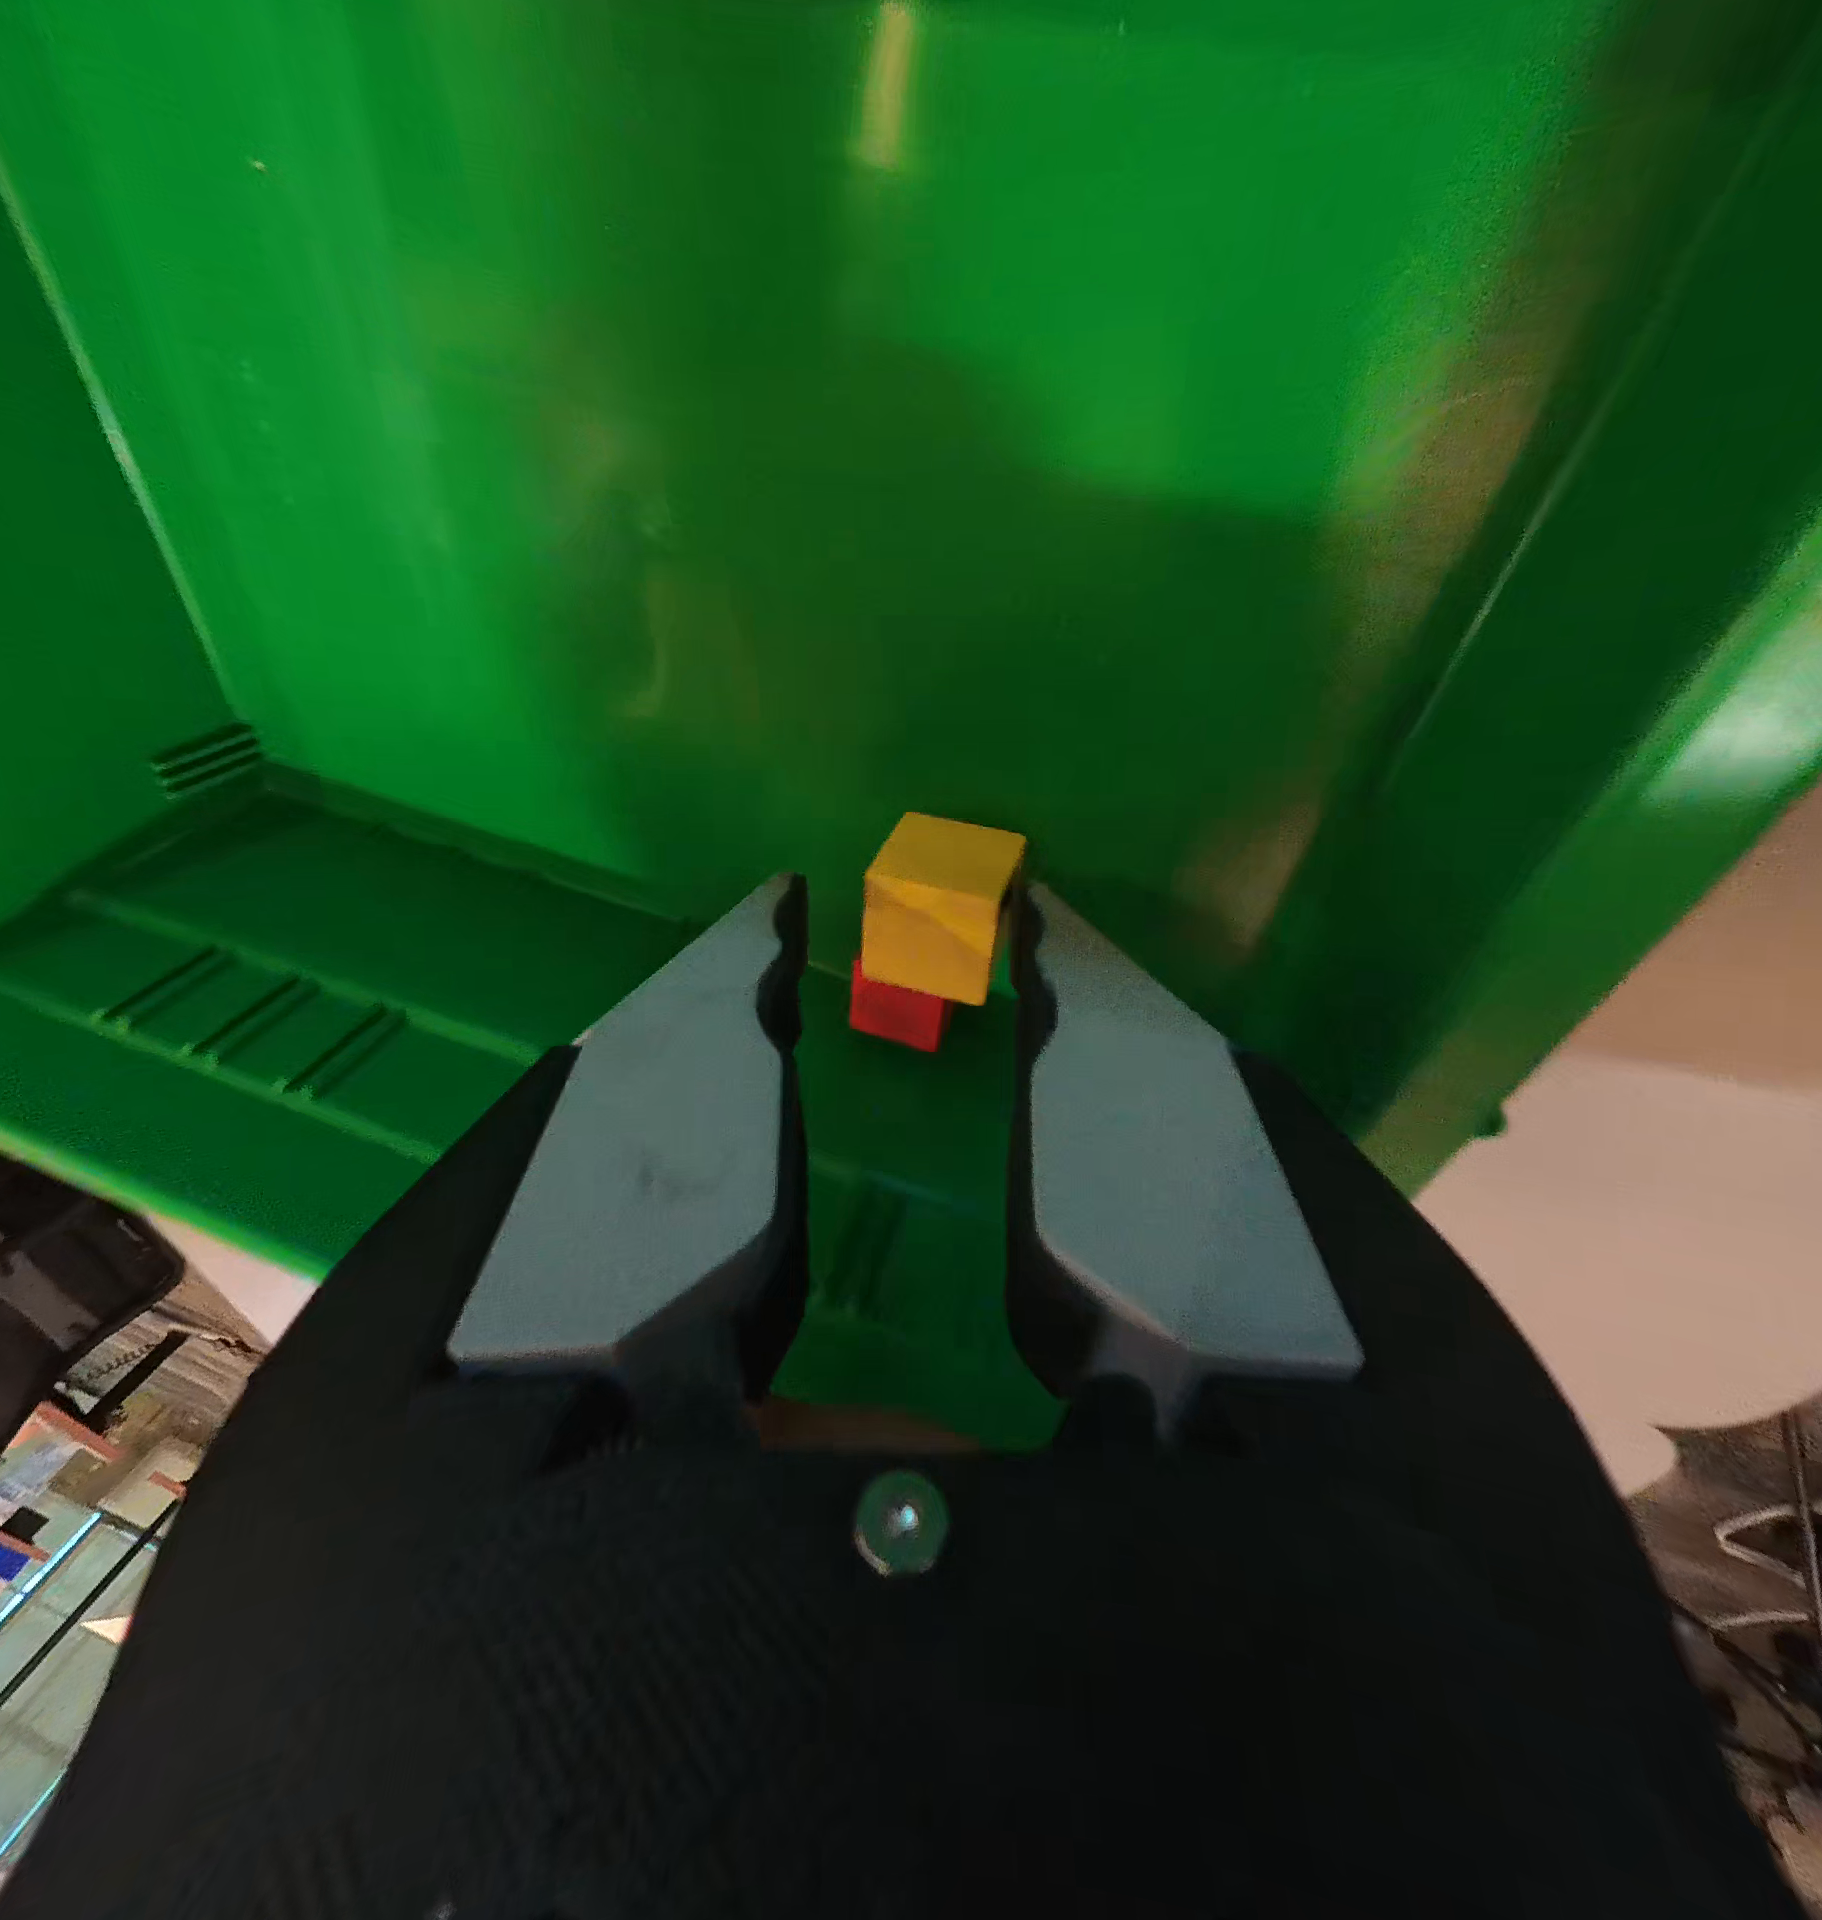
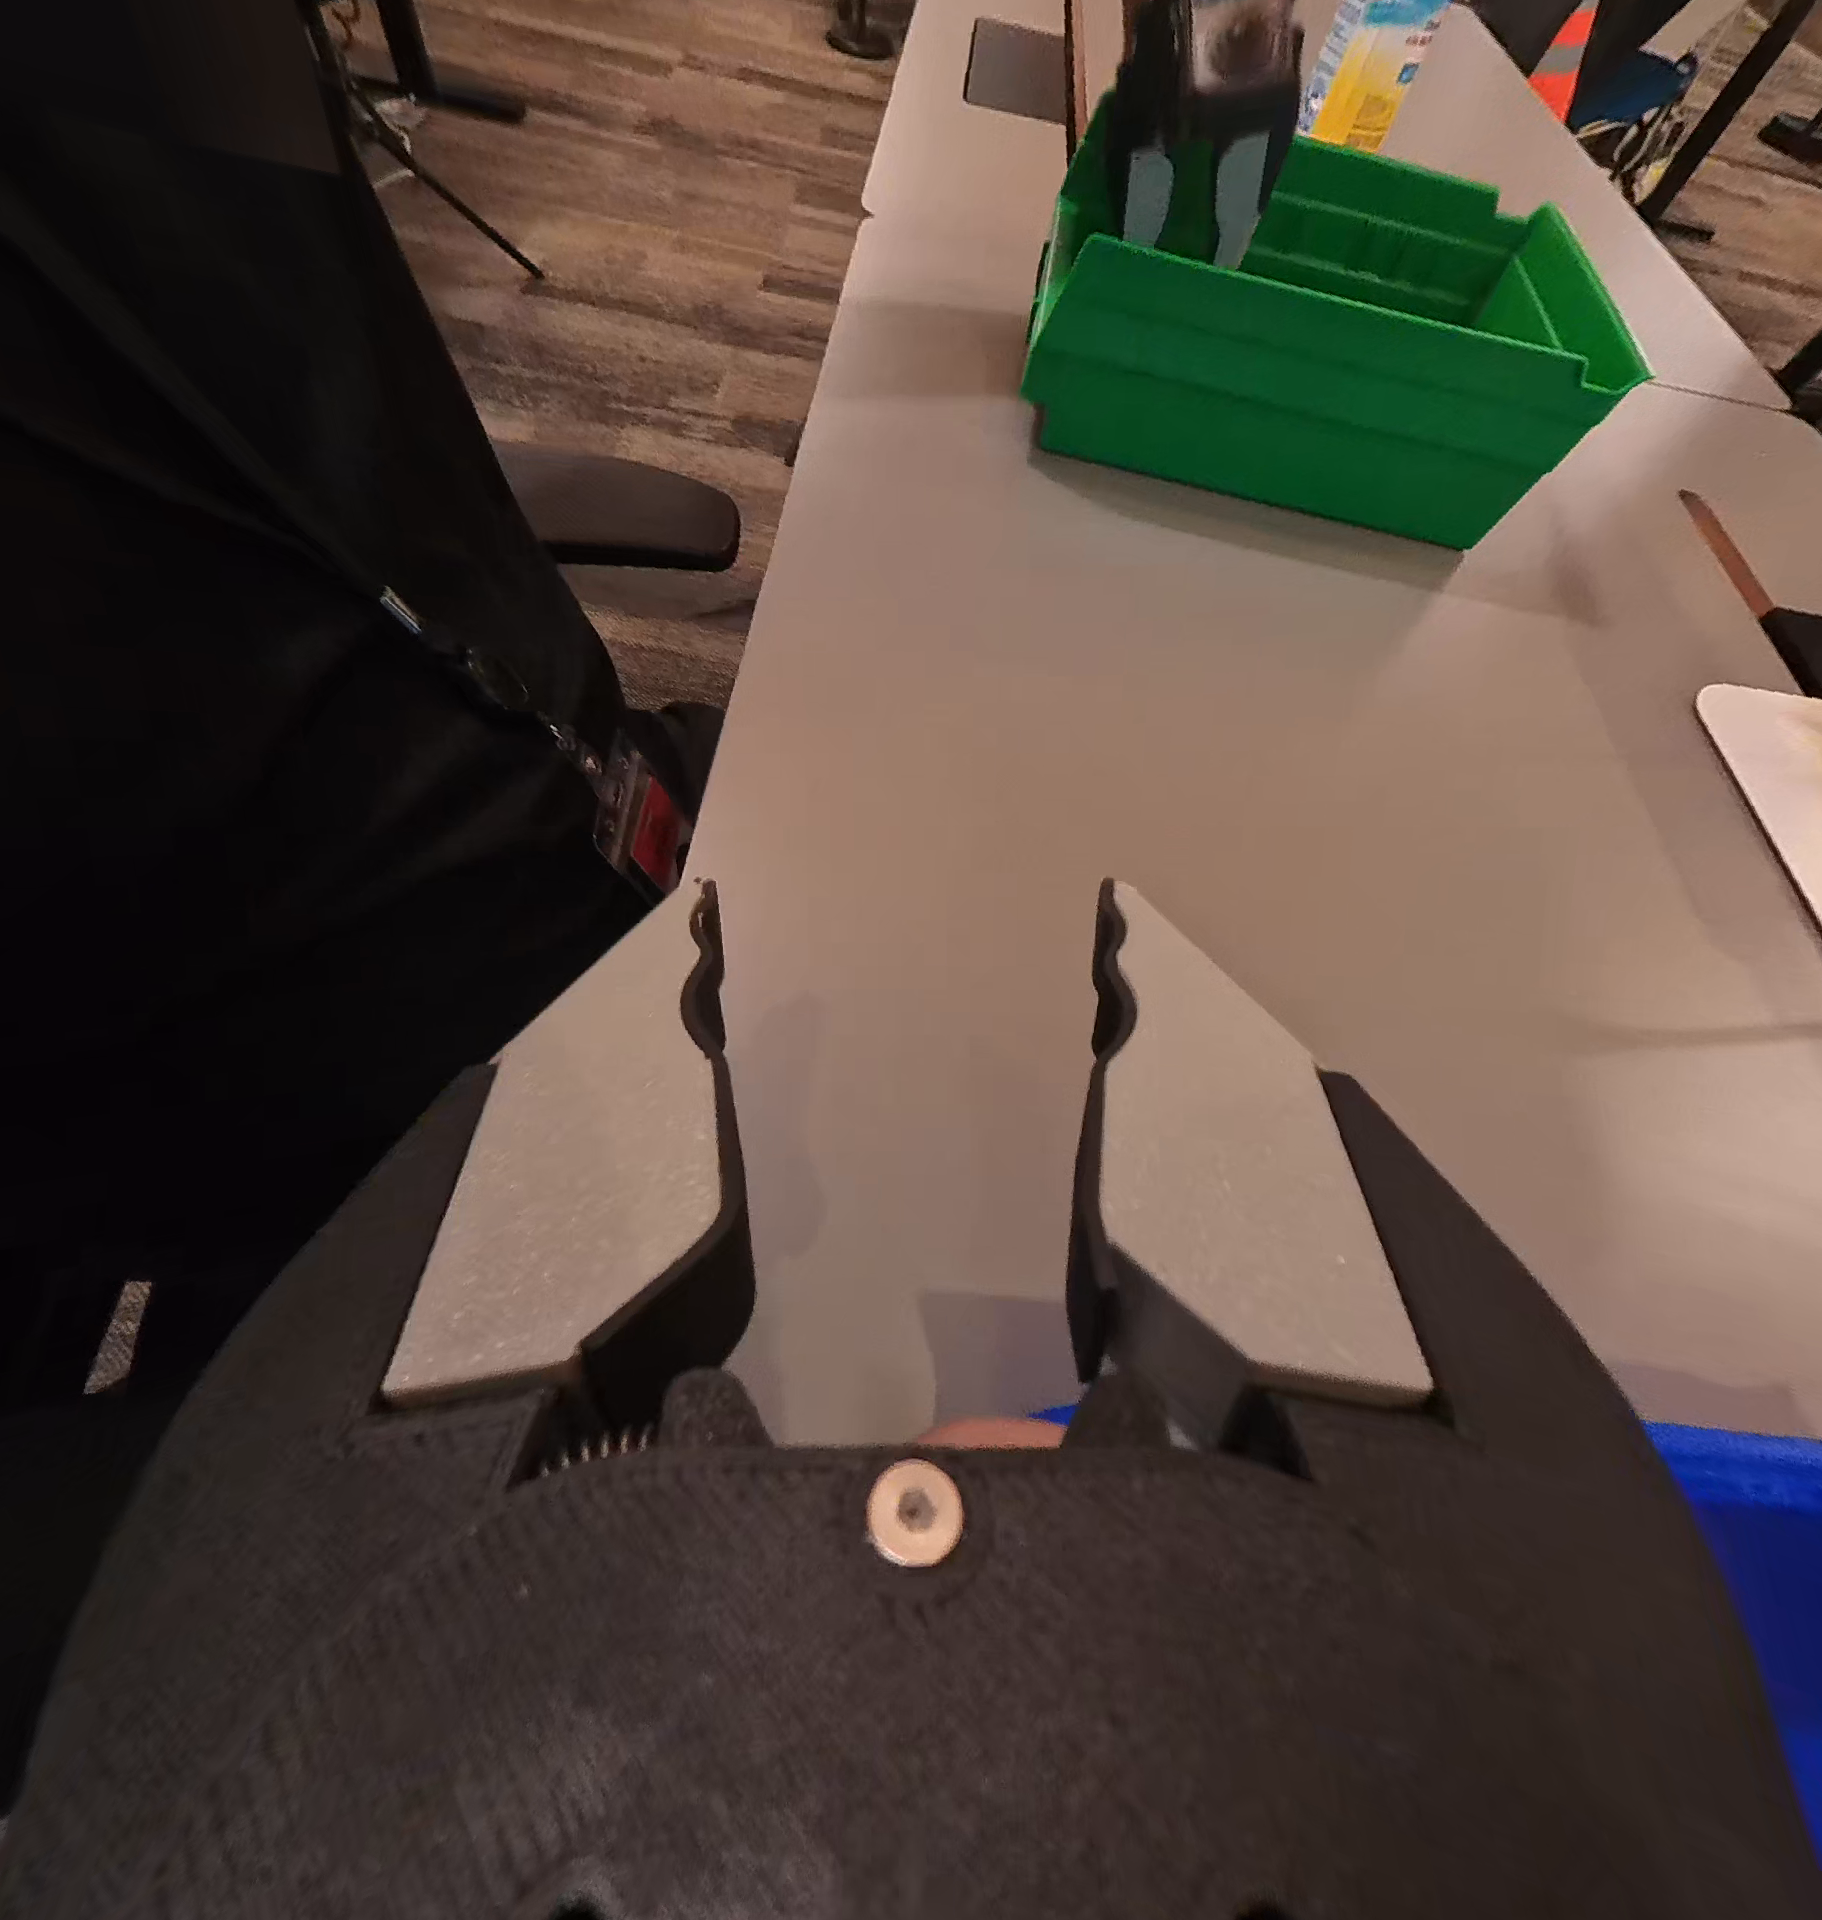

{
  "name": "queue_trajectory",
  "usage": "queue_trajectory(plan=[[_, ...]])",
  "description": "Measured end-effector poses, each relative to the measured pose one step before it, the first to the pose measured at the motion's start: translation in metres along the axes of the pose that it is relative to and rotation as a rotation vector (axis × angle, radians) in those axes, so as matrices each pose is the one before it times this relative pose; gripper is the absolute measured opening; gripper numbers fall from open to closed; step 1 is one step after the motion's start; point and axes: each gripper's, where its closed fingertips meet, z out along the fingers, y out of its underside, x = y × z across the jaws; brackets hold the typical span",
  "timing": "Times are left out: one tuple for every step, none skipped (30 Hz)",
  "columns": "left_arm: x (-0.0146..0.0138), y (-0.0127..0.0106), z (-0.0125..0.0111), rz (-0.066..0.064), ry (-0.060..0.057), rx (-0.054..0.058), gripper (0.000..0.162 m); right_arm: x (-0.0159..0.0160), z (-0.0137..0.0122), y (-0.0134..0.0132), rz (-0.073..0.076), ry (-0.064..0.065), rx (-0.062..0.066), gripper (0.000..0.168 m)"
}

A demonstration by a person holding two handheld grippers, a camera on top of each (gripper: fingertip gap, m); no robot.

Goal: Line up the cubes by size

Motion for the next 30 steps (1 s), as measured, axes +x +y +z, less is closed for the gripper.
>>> queue_trajectory(plan=[[0.00135,0.00253,0.00624,0.0114,0.0167,-0.0193,0.03,0.00074,0.00012,-0.00146,0.0072,-0.0062,0.0122,0.069],[0.00007,0.00259,0.00344,0.0199,0.0082,-0.0217,0.03,0.00062,-0.00006,-0.00206,0.0076,-0.005,0.015,0.068],[-0.00089,0.00072,0.00022,0.0092,0.0058,-0.0067,0.03,0.00007,-0.00023,-0.00228,0.0075,-0.0057,0.0158,0.068],[0.00008,0.00045,0.0,-0.0024,0.0094,-0.0039,0.03,-0.00064,-0.00019,-0.00283,0.0061,-0.0065,0.0196,0.067],[0.00015,0.00032,-0.00052,-0.0016,0.0068,-0.0043,0.029,-0.00108,0.00017,-0.00354,0.0036,-0.0052,0.0235,0.066],[0.00035,-0.0003,-0.0015,-0.0002,0.0033,-0.0001,0.028,-0.00105,0.00049,-0.0035,0.0017,-0.0012,0.023,0.065],[-0.00012,-0.00208,-0.00229,-0.0013,-0.0032,0.0114,0.027,-0.00141,0.00111,-0.00296,0.0009,-0.0004,0.0173,0.064],[-0.00083,-0.00507,-0.00384,-0.0044,-0.0124,0.031,0.026,-0.00233,0.00177,-0.00293,0.0001,-0.0033,0.0153,0.064],[-0.00206,-0.00738,-0.00603,-0.0081,-0.0206,0.0423,0.026,-0.00166,0.00238,-0.00281,0.0009,0.0017,0.0134,0.063],[-0.00362,-0.0093,-0.00798,-0.0113,-0.0307,0.049,0.026,0.0002,0.00326,-0.00281,0.0065,0.0125,0.0098,0.062],[-0.00473,-0.01264,-0.00998,-0.0062,-0.0418,0.0613,0.026,0.00212,0.00417,-0.00337,0.0178,0.0203,0.0119,0.062],[-0.00541,-0.01661,-0.01157,-0.003,-0.0496,0.0764,0.026,0.00316,0.00534,-0.00374,0.03,0.0213,0.0135,0.062],[-0.00569,-0.02097,-0.01227,-0.0044,-0.0544,0.0901,0.026,0.00273,0.00668,-0.00476,0.0364,0.0151,0.0173,0.063],[-0.00503,-0.02541,-0.01202,-0.0019,-0.0547,0.1025,0.026,0.00293,0.00777,-0.00627,0.0389,0.0139,0.0282,0.063],[-0.00284,-0.02852,-0.01074,0.0064,-0.0492,0.1086,0.026,0.003,0.00881,-0.00694,0.0402,0.0101,0.0325,0.063],[-0.00219,-0.0306,-0.00846,0.0174,-0.0539,0.1088,0.026,0.0004,0.01011,-0.00759,0.0383,-0.0108,0.0386,0.065],[-0.00047,-0.0323,-0.00586,0.0212,-0.0509,0.1115,0.026,-0.0014,0.01194,-0.00787,0.0369,-0.0274,0.0447,0.066],[0.00316,-0.03304,-0.00256,0.0164,-0.0331,0.1131,0.026,0.00082,0.01403,-0.0059,0.0368,-0.0199,0.034,0.064],[0.00489,-0.03199,0.00041,0.0144,-0.0267,0.1098,0.025,0.00532,0.01562,-0.00277,0.0384,0.0036,0.013,0.062],[0.0055,-0.02934,0.00303,0.0174,-0.0257,0.1006,0.025,0.00808,0.016,-0.00174,0.0436,0.0192,0.0061,0.059],[0.00727,-0.02533,0.00484,0.012,-0.0119,0.085,0.025,0.00318,0.01554,-0.0028,0.0415,-0.0105,0.0144,0.059],[0.00757,-0.02088,0.00629,0.0043,-0.0052,0.067,0.025,-0.00261,0.01421,-0.00371,0.0341,-0.0441,0.0203,0.059],[0.0077,-0.01744,0.00672,0.0056,-0.0017,0.0564,0.025,-0.0015,0.01235,-0.00279,0.0331,-0.0372,0.0141,0.059],[0.00785,-0.01375,0.00663,0.0104,0.0021,0.0442,0.025,0.00121,0.0105,-0.00188,0.0349,-0.0186,0.008,0.062],[0.00628,-0.00971,0.00634,0.0133,-0.0023,0.0277,0.025,0.0003,0.00875,-0.00124,0.0313,-0.0209,0.0053,0.066],[0.00455,-0.00712,0.00573,0.0169,-0.0071,0.0188,0.025,0.00024,0.00699,0.00005,0.0273,-0.0191,-0.0001,0.066],[0.004,-0.00525,0.0049,0.0166,-0.0033,0.0152,0.025,0.0012,0.00519,0.00068,0.0214,-0.01,-0.0012,0.062],[0.00225,-0.00363,0.00415,0.0078,-0.0057,0.0123,0.025,0.00047,0.00396,0.00176,0.0165,-0.0128,-0.0048,0.054],[0.00221,-0.00183,0.00349,0.001,0.0011,0.0083,0.025,-0.00042,0.00255,0.00118,0.0196,-0.0203,-0.0012,0.05],[0.00311,0.00138,0.00315,0.0014,0.0109,-0.0023,0.025,-0.00157,0.00052,-0.00182,0.0294,-0.0274,0.0188,0.042]])
